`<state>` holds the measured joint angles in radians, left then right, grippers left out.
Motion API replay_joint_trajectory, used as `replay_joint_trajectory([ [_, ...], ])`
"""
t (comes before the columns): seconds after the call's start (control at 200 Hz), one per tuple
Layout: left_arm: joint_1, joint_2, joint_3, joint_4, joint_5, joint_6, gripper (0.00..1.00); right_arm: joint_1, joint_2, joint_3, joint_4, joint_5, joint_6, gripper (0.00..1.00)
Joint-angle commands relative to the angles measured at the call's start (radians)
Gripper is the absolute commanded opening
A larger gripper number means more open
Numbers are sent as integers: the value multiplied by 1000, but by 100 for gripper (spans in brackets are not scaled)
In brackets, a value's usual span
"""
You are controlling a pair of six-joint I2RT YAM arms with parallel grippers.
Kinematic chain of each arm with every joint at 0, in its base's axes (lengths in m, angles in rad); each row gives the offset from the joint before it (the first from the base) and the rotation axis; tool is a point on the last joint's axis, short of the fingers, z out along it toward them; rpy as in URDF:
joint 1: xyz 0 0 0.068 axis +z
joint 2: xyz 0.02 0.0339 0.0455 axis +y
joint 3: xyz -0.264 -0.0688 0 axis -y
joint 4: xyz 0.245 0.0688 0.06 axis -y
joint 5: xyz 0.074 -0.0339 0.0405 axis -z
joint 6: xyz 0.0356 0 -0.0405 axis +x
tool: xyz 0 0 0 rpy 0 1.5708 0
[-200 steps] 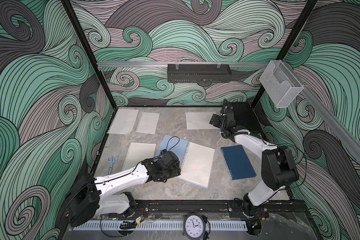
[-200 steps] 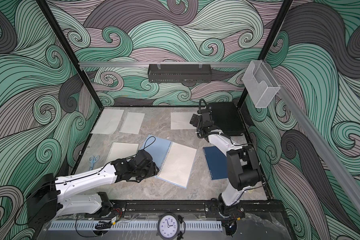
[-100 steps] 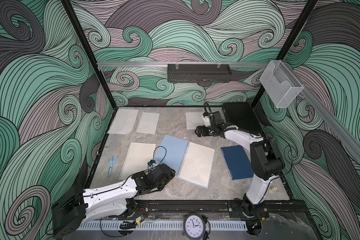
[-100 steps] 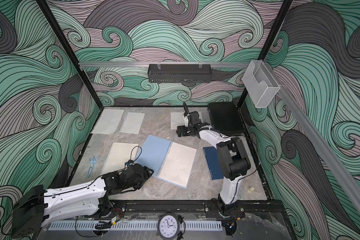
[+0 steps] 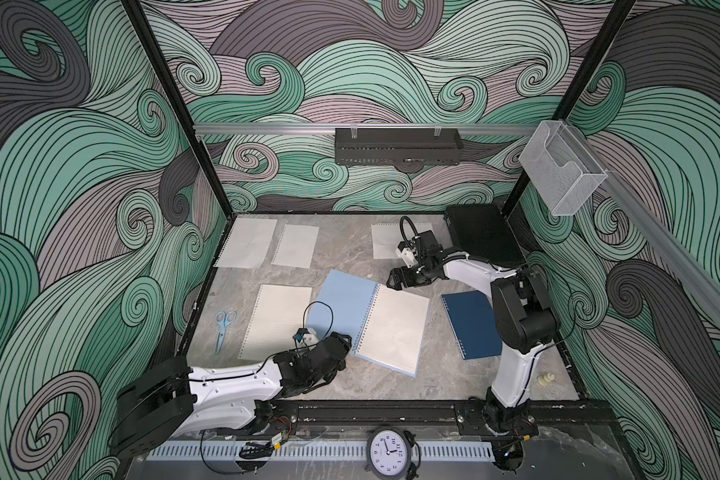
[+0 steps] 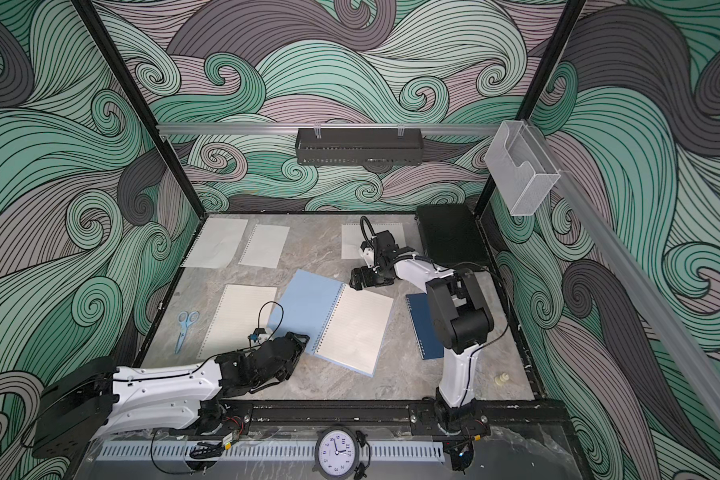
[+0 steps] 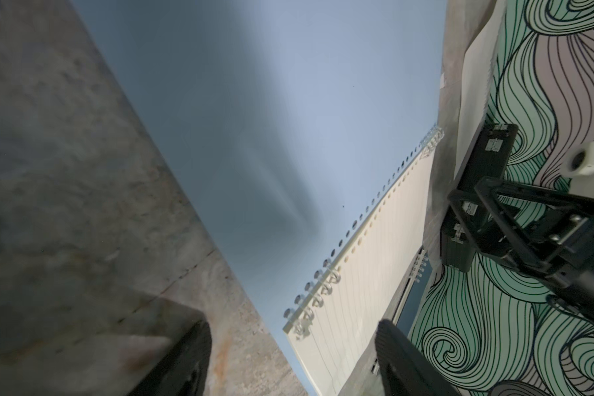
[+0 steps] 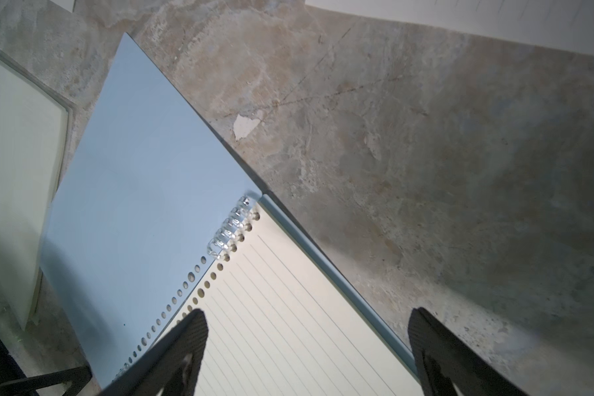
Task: Tear off pages from different notebooks
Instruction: Close the notebook at the center of the board.
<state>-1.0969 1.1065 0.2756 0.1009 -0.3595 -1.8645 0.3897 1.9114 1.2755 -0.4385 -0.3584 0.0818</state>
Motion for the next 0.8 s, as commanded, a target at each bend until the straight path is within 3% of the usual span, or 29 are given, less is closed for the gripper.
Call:
replay_joint_trajectory([
  [0.0,-22,44,-20,85,-83,-66,77,3,5,-28,-29,-32,-15,92],
  [0.27,-40,249,-67,315,-169,-125,81,5,-1,-105,-11,-33,26,91],
  [0.515,-40,434,-69,490,-172,-82,81,6,-6,-169,-16,19,67,89],
  [0.796,-32,464,-71,468,-207,8,77,6,-13,-185,-48,82,84,86],
])
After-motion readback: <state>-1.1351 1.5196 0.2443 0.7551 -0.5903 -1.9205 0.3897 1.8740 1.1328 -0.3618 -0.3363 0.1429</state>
